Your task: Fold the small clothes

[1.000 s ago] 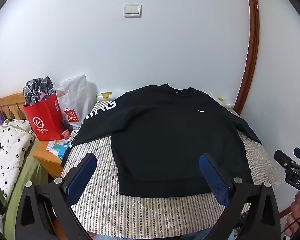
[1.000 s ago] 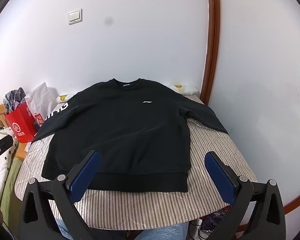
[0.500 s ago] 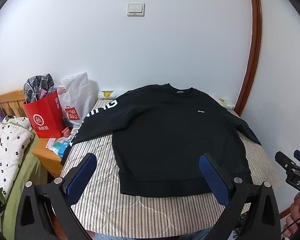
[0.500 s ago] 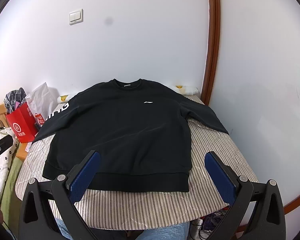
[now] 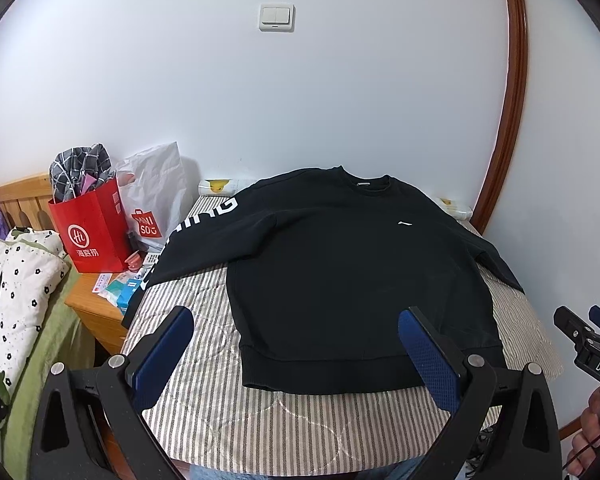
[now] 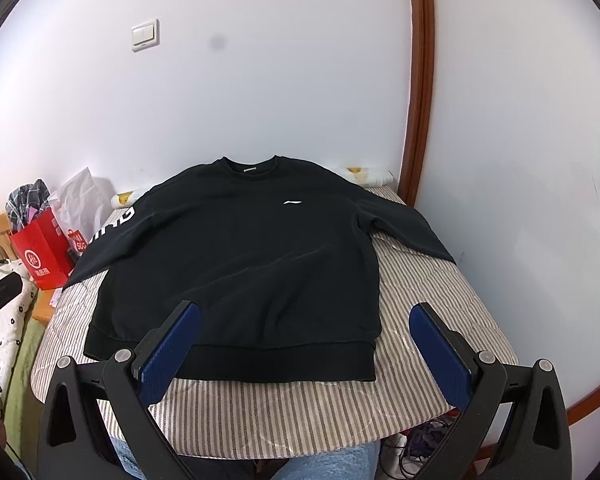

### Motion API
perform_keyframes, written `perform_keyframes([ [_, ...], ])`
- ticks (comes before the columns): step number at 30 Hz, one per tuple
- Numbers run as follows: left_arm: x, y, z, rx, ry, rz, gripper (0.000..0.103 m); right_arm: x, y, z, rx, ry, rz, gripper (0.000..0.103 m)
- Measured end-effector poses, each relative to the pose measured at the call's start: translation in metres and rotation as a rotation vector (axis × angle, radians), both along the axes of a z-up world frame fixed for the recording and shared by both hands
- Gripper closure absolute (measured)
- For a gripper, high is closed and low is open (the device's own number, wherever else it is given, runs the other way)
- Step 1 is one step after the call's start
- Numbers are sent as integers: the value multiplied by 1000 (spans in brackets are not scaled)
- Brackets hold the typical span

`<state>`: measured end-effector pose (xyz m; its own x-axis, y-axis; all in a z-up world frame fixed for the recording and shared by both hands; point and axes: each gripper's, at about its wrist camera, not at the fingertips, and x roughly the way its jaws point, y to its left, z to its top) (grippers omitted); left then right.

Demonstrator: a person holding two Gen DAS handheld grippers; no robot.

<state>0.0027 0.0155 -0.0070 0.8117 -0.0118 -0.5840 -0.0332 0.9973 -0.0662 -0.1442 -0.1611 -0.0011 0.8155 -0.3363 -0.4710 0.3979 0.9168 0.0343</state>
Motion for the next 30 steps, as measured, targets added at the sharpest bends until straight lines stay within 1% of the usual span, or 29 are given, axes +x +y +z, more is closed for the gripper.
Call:
perform_keyframes([
  [30, -1, -1, -3, 2, 1, -5, 0, -4, -4, -3, 7, -4, -7, 1],
])
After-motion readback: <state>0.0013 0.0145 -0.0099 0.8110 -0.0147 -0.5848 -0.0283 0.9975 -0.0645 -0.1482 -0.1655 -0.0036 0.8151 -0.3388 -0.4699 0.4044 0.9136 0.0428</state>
